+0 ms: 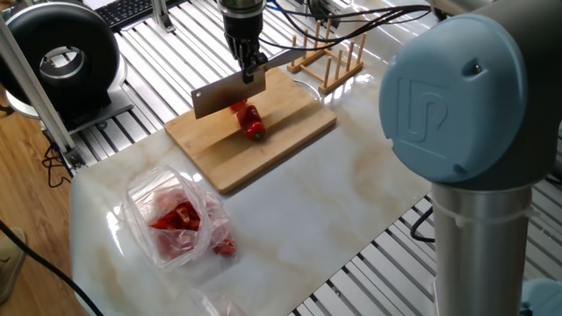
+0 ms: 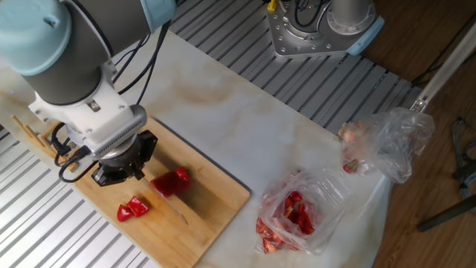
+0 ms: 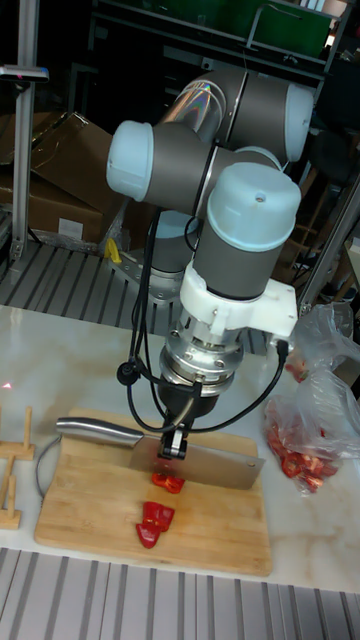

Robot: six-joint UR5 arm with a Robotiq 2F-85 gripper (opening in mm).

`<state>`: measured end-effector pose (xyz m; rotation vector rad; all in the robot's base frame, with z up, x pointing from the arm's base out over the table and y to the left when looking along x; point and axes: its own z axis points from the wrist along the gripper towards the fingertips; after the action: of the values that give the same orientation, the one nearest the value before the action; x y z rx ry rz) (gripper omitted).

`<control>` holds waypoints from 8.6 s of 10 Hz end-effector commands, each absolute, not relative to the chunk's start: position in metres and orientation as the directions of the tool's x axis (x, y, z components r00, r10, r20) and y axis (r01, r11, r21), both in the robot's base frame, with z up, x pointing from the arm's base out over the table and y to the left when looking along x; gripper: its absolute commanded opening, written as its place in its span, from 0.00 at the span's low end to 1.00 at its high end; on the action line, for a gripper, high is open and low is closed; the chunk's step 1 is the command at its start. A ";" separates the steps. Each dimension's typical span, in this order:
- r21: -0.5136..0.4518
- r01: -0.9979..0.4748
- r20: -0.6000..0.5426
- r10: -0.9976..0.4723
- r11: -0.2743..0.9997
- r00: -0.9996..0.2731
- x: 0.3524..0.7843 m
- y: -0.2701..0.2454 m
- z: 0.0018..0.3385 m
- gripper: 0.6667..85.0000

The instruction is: Chop the chili peppers

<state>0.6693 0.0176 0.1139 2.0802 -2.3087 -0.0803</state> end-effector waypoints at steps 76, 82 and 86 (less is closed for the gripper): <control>0.118 -0.956 0.025 -0.963 0.268 -0.267 0.658 0.010 0.072 0.01; 0.094 -0.954 0.079 -0.958 0.283 -0.276 0.660 0.009 0.072 0.01; 0.081 -0.954 0.106 -0.954 0.288 -0.279 0.661 0.012 0.073 0.01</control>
<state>0.6599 0.0086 0.0716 1.8065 -2.4051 -0.0131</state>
